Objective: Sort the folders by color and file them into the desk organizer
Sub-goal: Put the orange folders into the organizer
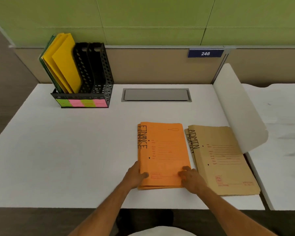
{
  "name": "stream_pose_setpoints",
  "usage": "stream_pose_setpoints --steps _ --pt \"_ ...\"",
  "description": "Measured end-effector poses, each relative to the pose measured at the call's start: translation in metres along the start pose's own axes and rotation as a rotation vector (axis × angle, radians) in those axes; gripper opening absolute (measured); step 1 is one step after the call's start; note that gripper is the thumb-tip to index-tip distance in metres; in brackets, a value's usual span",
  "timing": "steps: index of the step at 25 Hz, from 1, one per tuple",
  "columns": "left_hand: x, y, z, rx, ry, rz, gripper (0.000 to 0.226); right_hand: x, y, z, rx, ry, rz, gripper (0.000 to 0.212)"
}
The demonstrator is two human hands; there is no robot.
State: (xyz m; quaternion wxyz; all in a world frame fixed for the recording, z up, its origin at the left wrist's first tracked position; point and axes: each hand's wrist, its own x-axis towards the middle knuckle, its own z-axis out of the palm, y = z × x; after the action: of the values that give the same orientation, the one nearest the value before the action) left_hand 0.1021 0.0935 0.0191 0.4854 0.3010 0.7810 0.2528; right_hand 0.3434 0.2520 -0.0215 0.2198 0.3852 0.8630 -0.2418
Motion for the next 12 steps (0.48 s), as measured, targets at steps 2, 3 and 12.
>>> stream_pose_setpoints --steps 2,3,12 --pt "-0.003 0.005 0.005 -0.036 0.063 -0.021 0.059 0.007 0.006 -0.003 0.006 -0.01 -0.01 0.026" --pt "-0.003 0.008 0.008 -0.036 0.082 -0.028 0.055 0.008 0.007 -0.005 0.024 -0.012 -0.007 0.024" --pt "-0.008 0.012 0.006 -0.064 0.157 -0.024 0.031 0.009 -0.003 -0.014 0.296 0.093 0.137 0.047"
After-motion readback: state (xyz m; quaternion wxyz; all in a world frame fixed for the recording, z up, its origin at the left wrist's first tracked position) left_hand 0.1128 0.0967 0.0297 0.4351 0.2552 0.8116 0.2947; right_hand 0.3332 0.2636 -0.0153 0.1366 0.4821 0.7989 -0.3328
